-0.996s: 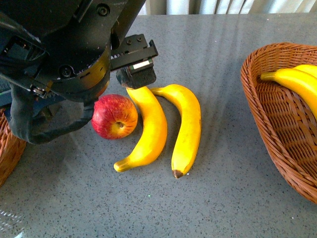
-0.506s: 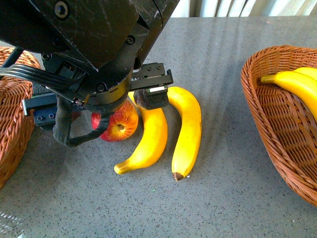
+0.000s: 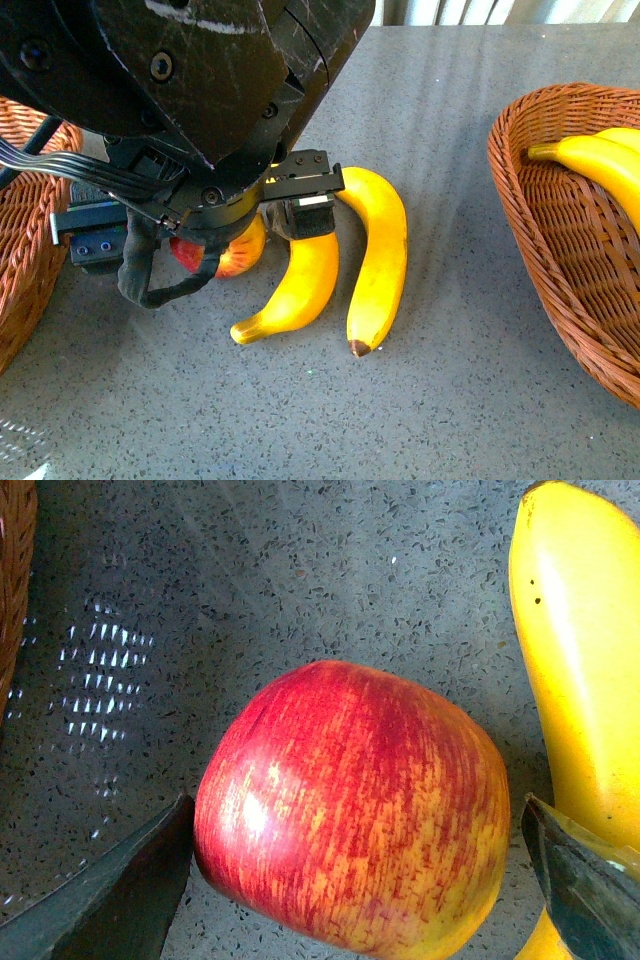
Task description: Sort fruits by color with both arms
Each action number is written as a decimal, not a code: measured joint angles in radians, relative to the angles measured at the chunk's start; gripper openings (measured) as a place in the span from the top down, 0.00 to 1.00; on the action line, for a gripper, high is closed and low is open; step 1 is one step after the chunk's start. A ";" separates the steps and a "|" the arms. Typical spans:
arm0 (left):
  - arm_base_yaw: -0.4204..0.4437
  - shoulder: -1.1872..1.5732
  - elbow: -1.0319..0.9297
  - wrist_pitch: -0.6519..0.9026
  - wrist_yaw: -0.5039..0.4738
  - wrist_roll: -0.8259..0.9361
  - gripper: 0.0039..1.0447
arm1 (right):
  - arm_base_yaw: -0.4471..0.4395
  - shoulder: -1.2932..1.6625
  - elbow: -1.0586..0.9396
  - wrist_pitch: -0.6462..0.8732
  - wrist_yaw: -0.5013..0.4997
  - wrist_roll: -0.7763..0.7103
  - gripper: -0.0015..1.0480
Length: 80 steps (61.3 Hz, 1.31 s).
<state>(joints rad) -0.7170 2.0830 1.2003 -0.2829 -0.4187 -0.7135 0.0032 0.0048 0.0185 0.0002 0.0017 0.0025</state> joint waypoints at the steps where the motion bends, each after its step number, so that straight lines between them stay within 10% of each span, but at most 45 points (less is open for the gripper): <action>1: 0.000 0.000 0.000 0.000 0.000 0.002 0.09 | 0.000 0.000 0.000 0.000 0.000 0.000 0.09; 15: 0.001 0.000 0.000 0.000 -0.002 0.003 0.32 | 0.000 0.000 0.000 0.000 0.000 0.000 0.09; 80: 0.195 -0.306 -0.175 0.113 -0.295 -0.148 0.23 | 0.000 0.000 0.000 0.000 0.000 0.000 0.09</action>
<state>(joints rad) -0.5220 1.7767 1.0256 -0.1703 -0.7135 -0.8616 0.0032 0.0048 0.0185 0.0002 0.0017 0.0025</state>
